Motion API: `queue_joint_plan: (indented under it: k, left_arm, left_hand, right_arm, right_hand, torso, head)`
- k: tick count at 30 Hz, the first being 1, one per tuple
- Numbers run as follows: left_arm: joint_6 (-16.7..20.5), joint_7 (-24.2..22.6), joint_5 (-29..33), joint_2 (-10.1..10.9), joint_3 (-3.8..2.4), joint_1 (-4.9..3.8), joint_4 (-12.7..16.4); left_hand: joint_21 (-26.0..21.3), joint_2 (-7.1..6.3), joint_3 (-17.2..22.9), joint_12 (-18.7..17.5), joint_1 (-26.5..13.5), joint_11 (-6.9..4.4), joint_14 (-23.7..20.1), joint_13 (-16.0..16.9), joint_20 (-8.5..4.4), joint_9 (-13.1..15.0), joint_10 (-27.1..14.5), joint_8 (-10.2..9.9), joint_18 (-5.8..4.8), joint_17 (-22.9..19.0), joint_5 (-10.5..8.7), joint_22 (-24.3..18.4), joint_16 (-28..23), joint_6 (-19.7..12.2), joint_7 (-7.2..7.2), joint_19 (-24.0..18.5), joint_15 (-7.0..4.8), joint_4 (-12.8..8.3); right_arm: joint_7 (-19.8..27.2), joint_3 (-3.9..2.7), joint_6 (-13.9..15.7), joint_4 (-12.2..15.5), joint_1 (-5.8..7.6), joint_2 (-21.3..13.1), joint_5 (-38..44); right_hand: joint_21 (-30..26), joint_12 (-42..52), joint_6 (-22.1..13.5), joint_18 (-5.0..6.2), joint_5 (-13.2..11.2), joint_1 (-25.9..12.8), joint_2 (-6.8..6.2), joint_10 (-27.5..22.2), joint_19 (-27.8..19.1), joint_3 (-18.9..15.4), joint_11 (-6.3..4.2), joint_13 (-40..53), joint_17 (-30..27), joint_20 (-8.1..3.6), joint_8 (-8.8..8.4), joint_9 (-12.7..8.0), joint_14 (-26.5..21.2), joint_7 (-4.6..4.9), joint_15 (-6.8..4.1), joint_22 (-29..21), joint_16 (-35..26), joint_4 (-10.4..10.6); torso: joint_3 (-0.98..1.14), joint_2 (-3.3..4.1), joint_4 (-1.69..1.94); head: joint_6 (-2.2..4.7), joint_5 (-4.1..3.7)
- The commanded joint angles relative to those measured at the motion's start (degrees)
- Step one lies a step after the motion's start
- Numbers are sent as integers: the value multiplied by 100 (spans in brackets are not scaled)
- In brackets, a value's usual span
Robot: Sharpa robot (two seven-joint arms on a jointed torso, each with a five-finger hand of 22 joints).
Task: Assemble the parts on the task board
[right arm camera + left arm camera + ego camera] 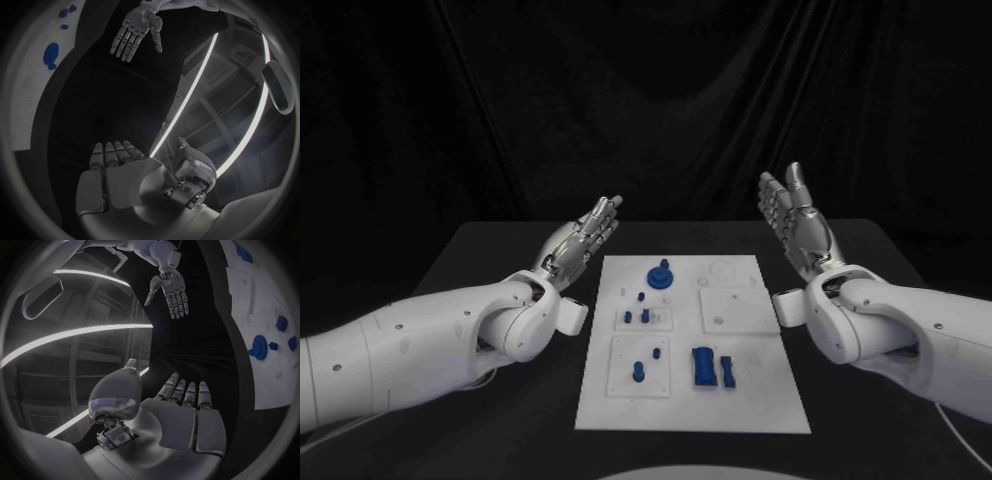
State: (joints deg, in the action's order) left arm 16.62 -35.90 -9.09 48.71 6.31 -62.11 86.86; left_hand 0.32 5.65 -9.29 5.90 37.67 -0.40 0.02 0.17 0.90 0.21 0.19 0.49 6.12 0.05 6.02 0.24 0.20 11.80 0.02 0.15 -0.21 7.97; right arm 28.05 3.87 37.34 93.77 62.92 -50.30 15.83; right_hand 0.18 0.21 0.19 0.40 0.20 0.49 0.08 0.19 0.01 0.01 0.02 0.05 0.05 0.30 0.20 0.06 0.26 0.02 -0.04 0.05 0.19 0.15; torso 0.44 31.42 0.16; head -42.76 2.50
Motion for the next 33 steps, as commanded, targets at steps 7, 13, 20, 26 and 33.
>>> queue_joint_plan:
  k: [7,13,20,26,33]
  left_arm:
    - [2169,474,729,-288,-440,140,228]
    - [2656,589,880,-383,-600,186,296]
    - [2750,611,909,-402,-631,195,309]
    - [2750,611,909,-402,-631,195,309]
    - [2750,611,909,-402,-631,195,309]
  left_hand:
    - [-32,-565,421,-590,-1757,40,-2,-17,-90,-21,-19,-49,-612,-5,-602,-24,-20,-552,-2,-15,21,-382]
    - [-32,-565,929,-590,-2195,40,-2,-17,-90,-21,-19,-49,-612,-5,-602,-24,-20,-680,-2,-15,21,-797]
    - [-32,-565,929,-590,-2586,40,-2,-17,-90,-21,-19,-49,-612,-5,-602,-24,-20,-1180,-2,-15,21,-797]
    - [-32,-565,929,-590,-2848,40,-2,-17,-90,-21,-19,-49,-612,-5,-602,-24,-20,-1180,-2,-15,21,-797]
    - [-32,-565,929,-590,-3085,40,-2,-17,-90,-21,-19,-49,-612,-5,-602,-24,-20,-1180,-2,-15,21,-797]
  right_arm:
    - [166,-350,649,-350,-253,510,-1503]
    - [174,-387,678,-382,-276,561,-1583]
    - [174,-387,678,-382,-276,561,-1583]
    - [174,-387,678,-382,-276,561,-1583]
    - [174,-387,678,-382,-276,561,-1583]
  right_hand:
    - [-18,-21,-19,-40,-20,-49,-8,-19,-1,-1,-2,-5,-5,-30,-20,-6,-26,-2,4,-5,-19,-15]
    - [-18,-21,-19,-40,-20,-49,-8,-19,-1,-1,-2,-5,-5,-30,-20,-6,-26,-2,4,-5,-19,-15]
    - [-18,-21,-19,-40,-20,-49,-8,-19,-1,-1,-2,-5,-5,-30,-20,-6,-26,-2,4,-5,-19,-15]
    - [-18,-21,-19,-40,-20,-49,-8,-19,-1,-1,-2,-5,-5,-30,-20,-6,-26,-2,4,-5,-19,-15]
    - [-18,-21,-19,-40,-20,-49,-8,-19,-1,-1,-2,-5,-5,-30,-20,-6,-26,-2,4,-5,-19,-15]
  torso:
    - [-38,-21,-14]
    - [-44,-24,-16]
    - [-44,-24,-16]
    - [-44,-24,-16]
    - [-44,-24,-16]
  head:
    - [707,-211]
    - [836,-249]
    - [838,-250]
    - [838,-250]
    - [838,-250]
